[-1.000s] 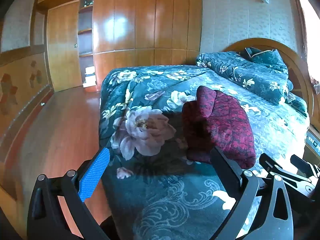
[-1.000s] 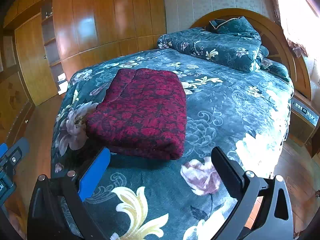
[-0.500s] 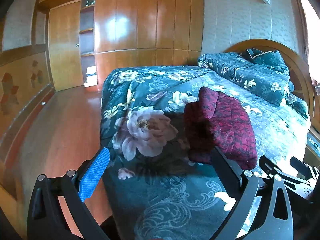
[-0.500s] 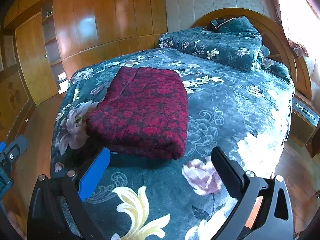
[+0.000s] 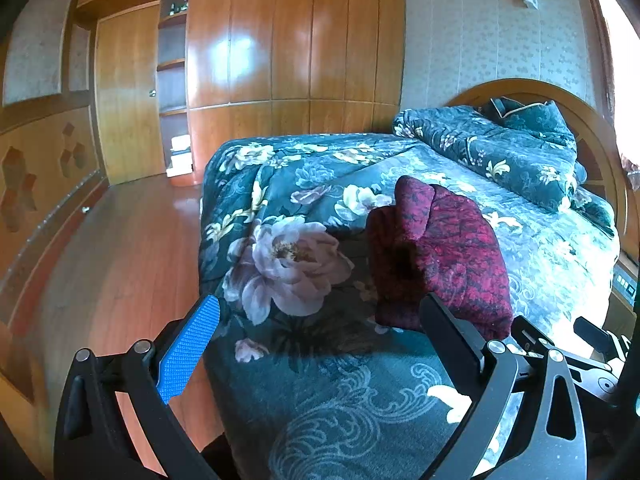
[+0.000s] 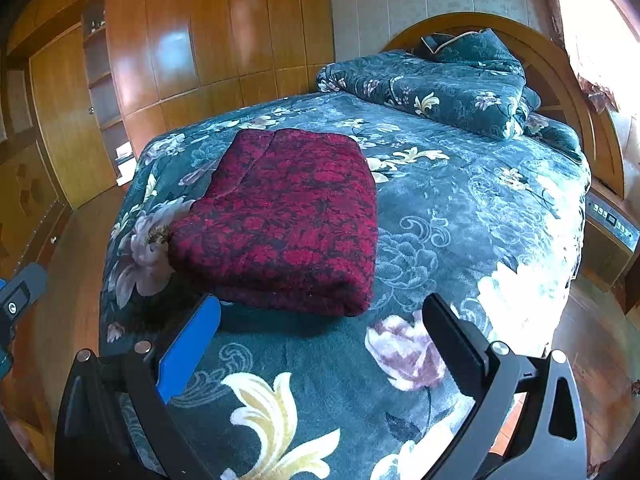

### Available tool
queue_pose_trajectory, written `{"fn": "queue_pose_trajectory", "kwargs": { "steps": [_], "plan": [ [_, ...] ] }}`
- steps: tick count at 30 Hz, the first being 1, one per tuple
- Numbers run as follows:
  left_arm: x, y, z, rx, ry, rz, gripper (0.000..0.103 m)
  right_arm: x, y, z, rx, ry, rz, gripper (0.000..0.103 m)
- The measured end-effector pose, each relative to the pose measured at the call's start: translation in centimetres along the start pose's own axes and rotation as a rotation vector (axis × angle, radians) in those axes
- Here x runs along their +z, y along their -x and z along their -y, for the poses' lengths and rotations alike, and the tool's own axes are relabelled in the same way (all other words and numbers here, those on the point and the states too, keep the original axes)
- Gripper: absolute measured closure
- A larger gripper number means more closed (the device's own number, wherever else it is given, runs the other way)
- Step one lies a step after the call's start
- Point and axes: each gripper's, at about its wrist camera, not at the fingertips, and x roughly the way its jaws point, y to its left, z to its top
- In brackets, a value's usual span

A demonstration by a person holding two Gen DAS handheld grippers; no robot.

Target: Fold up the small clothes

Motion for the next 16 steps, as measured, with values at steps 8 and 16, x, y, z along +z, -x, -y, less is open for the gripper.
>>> {"fn": "queue_pose_trajectory", "kwargs": {
  "steps": [8, 16],
  "plan": [
    [0.0, -0.9, 0.0, -0.005, -0.001, -0.030, 0.004, -0.2, -0.8, 0.5, 0.006, -0.006, -0.017, 0.002],
    [-1.1, -3.2, 0.0, 0.004, 0.000, -0.094, 0.004, 0.0, -1.9, 2.0, -0.001, -0.031, -0.034, 0.002]
  ]
}}
